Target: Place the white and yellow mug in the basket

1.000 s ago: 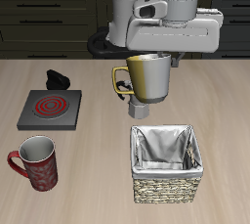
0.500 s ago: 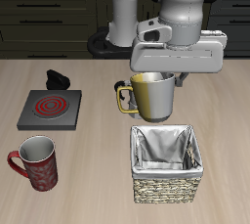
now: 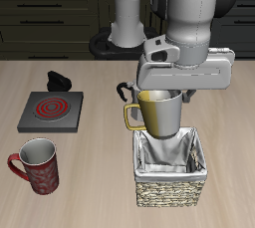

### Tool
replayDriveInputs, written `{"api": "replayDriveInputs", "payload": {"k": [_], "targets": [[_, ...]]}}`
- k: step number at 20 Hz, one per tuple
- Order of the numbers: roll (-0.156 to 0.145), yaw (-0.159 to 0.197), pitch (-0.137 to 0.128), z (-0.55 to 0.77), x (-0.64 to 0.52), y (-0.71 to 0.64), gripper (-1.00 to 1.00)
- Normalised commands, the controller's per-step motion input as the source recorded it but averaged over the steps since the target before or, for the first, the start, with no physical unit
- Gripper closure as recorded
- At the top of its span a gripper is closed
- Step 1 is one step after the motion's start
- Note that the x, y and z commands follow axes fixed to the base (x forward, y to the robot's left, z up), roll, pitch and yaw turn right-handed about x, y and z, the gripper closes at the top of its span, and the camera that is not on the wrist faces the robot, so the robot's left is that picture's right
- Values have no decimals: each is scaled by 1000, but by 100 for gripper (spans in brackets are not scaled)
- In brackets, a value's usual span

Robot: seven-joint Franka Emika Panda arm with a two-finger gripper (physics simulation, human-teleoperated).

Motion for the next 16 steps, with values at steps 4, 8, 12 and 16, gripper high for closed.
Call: {"api": "replayDriveInputs", "payload": {"k": [4, 8, 12, 16], "targets": [[34, 1, 60, -353, 77, 187, 100], [24, 37, 40, -336, 44, 198, 100], [-23, 3, 72, -403, 138, 54, 100], [-39, 76, 23, -312, 83, -68, -100]]}}
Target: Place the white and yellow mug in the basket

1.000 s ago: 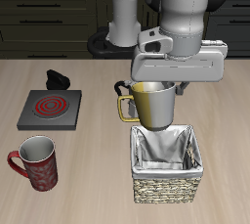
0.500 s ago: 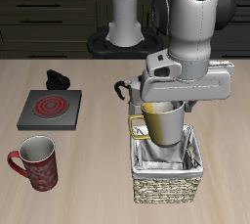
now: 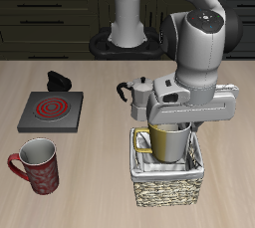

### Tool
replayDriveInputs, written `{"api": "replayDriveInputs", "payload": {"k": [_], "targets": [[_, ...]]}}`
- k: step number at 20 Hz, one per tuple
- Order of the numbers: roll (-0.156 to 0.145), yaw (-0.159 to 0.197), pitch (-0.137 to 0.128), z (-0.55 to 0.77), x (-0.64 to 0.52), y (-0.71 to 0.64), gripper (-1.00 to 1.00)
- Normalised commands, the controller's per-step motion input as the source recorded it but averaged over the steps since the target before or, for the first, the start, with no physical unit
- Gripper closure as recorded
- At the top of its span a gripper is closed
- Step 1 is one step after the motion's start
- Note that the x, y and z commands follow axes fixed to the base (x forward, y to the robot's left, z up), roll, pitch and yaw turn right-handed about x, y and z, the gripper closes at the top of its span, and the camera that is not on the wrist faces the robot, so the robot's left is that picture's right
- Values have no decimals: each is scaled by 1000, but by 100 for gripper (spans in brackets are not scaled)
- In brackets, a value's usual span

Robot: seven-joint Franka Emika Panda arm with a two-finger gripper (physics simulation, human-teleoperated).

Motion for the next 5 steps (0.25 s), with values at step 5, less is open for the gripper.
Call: {"api": "replayDriveInputs", "payload": {"k": [5], "targets": [[-24, -8, 37, -222, 20, -95, -100]]}}
